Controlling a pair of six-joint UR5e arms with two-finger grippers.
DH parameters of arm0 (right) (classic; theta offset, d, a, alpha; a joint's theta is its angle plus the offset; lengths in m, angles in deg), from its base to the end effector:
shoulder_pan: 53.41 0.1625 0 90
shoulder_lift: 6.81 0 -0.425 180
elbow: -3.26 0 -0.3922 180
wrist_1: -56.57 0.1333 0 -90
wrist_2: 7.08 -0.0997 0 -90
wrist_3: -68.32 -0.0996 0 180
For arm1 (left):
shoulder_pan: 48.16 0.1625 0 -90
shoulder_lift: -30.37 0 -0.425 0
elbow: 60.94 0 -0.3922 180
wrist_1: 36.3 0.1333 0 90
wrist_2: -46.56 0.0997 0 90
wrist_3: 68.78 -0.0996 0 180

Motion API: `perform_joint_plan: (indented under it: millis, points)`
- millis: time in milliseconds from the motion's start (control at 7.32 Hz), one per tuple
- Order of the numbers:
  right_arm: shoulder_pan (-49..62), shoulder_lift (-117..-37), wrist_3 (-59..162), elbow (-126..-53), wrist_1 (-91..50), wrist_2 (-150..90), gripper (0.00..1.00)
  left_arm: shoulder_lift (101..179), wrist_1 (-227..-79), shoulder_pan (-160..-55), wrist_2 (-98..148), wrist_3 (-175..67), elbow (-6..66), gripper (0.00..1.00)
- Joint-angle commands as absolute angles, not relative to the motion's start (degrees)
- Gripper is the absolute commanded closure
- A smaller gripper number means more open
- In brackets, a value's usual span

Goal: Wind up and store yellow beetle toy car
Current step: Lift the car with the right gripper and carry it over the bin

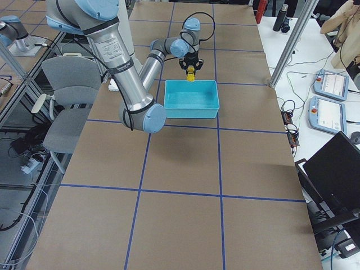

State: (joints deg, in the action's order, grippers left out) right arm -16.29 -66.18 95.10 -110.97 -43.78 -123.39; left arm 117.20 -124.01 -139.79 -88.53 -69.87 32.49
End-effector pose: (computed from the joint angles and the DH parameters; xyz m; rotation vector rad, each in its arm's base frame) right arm -0.4055 -0.4187 0.2013 0.7119 -0.6588 -1.4695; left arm -0.0760 -0.4639 0.6589 -0.0149 0.7875 -0.0229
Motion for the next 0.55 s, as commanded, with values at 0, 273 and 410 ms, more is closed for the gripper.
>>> perform_joint_plan:
  millis: [0, 273, 410]
  points:
    - [-15.71, -71.74, 104.14, -112.32, -43.02, -123.02, 1.00, 117.29, -124.01, -139.75, -88.61, -69.66, 32.66, 0.00]
    - [-16.50, -72.11, 109.07, -108.21, -42.75, -121.53, 1.00, 117.29, -124.10, -139.75, -88.61, -69.75, 32.31, 0.00]
    - [-16.59, -71.59, 109.36, -105.83, -41.01, -121.34, 1.00, 117.29, -124.01, -139.75, -88.61, -69.75, 32.39, 0.00]
